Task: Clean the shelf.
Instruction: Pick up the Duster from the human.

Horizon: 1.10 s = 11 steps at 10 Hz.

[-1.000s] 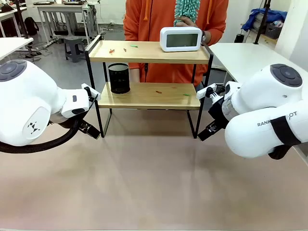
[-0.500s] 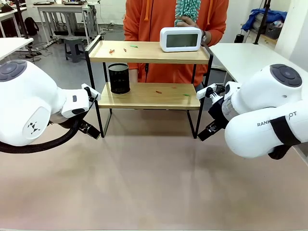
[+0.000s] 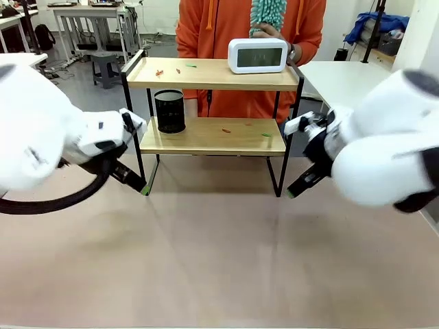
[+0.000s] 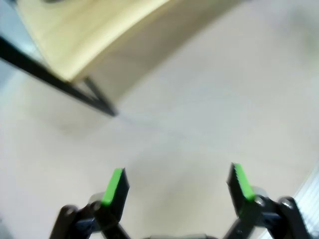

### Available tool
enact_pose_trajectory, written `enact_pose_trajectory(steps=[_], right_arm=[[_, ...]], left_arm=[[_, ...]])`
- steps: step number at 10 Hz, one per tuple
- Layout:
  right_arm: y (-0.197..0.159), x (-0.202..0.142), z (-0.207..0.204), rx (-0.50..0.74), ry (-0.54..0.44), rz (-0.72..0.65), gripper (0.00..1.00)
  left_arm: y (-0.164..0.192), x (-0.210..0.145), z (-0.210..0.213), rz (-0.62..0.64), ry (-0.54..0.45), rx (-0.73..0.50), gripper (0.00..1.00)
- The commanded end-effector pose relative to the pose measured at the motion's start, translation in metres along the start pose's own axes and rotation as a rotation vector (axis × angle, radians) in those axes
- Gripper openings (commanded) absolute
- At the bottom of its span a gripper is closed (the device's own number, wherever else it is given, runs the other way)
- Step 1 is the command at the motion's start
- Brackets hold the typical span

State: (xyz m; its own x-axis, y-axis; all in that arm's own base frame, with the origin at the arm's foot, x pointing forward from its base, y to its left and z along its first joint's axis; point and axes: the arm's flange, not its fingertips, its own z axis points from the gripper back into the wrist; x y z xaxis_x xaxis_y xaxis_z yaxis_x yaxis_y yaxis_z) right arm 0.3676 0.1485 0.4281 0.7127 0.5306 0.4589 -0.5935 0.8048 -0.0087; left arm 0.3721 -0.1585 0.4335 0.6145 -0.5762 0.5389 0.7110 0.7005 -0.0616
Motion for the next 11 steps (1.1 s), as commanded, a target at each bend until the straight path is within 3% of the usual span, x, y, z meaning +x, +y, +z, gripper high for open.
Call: enact_pose_trajectory(steps=[1, 2, 3, 5, 6, 7, 8, 11], right_arm=[[-0.055, -0.025, 0.115, 0.142, -0.077, -0.324, 1.0], [-0.089, -0.05, 0.158, 0.303, -0.187, -0.509, 1.0], [-0.125, -0.08, 0.185, 0.505, -0.327, -0.597, 1.0], [-0.205, -0.144, 0.186, 0.736, -0.577, -0.957, 1.0], [-0.225, -0.169, 0.164, 0.753, -0.655, -1.14, 1.0], [-0.222, -0.179, 0.142, 0.588, -0.642, -1.227, 1.0], [-0.205, -0.18, 0.208, 0.583, -0.382, -0.762, 1.0], [-0.205, -0.18, 0.208, 0.583, -0.382, -0.762, 1.0]], left_arm=[[0.033, -0.048, 0.11, 0.102, -0.021, -0.183, 1.0], [0.059, -0.072, 0.148, 0.218, -0.158, -0.263, 1.0], [0.091, -0.101, 0.168, 0.32, -0.297, -0.355, 1.0], [0.148, -0.158, 0.162, 0.584, -0.552, -0.524, 1.0], [0.167, -0.177, 0.142, 0.717, -0.66, -0.564, 1.0], [0.175, -0.184, 0.124, 0.817, -0.699, -0.554, 1.0], [0.154, -0.188, 0.19, 0.576, -0.512, -0.498, 1.0], [0.154, -0.188, 0.19, 0.576, -0.512, -0.498, 1.0]])
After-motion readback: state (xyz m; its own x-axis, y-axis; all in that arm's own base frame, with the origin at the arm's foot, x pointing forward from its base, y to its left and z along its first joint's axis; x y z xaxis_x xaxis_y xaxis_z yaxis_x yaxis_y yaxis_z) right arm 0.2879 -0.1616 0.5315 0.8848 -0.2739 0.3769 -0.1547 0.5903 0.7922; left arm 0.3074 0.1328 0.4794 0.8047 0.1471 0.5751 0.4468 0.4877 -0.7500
